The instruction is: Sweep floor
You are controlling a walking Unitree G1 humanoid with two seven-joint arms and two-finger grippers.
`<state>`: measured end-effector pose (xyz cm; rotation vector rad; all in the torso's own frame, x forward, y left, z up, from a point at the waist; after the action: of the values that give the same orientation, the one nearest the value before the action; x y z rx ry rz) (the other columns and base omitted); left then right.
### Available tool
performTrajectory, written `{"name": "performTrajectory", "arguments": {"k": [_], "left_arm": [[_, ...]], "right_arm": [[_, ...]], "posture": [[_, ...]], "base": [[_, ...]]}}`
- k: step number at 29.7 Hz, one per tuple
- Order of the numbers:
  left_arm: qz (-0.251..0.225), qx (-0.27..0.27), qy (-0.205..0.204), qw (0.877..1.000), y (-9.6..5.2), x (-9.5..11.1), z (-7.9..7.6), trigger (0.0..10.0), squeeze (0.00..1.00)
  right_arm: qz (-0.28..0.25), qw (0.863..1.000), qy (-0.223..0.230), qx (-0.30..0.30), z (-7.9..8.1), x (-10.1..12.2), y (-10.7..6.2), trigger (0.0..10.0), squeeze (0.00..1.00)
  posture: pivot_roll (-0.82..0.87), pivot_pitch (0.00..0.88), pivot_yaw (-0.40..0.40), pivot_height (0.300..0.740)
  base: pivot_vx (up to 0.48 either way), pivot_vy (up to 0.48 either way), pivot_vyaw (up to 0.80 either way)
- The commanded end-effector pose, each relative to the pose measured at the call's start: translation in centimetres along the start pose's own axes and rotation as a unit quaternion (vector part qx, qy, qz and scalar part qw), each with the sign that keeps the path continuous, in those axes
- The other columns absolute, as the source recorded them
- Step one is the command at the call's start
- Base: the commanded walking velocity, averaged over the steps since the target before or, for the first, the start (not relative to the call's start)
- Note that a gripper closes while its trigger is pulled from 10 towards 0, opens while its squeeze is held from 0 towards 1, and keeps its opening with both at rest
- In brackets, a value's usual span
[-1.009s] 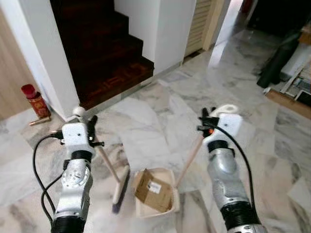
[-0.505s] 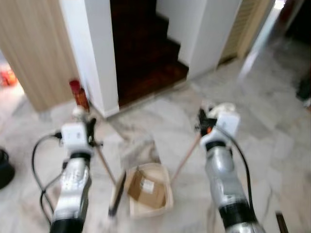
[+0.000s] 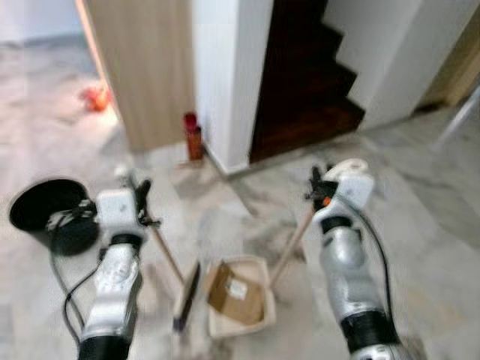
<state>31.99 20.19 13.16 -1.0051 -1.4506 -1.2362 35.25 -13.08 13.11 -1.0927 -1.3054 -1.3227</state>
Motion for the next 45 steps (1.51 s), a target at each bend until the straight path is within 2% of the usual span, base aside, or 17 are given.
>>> {"name": "performTrajectory", "arguments": {"k": [1,11,45], "left_arm": [[-0.022,-0.014,0.000,1.000,0.37,1.01,-0.97,10.0,0.00],[-0.024,-0.015,0.000,1.000,0.40,1.07,-1.04,10.0,0.00],[-0.027,-0.012,-0.001,1.000,0.63,1.35,-0.96,10.0,0.00]], "right_arm": [[-0.028,0.999,0.010,-0.018,-0.96,1.17,0.21,10.0,0.00],[-0.030,0.999,0.013,-0.014,-0.79,1.25,0.22,10.0,0.00],[-0.020,1.000,0.020,-0.007,-0.53,0.94,0.33,10.0,0.00]], "posture": [[0.03,0.005,-0.042,0.740],[0.03,0.005,-0.042,0.740],[0.04,0.036,-0.042,0.740]], "base": [[0.000,0.420,0.00],[0.000,0.417,0.68],[0.000,0.401,0.00]]}}
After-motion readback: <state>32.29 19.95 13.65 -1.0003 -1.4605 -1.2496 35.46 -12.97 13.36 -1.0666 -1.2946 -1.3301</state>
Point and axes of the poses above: a point about 5 cm out from each wrist's last joint towards the gripper, its own y axis pointing out of the wrist towards the gripper, its own x axis along the axis of the wrist's last joint, z = x × y, the point moved 2 cm from there along y, pointing out of the wrist towards the gripper, and after that the axes turned 5 degrees about -y, right-handed, at the moved point
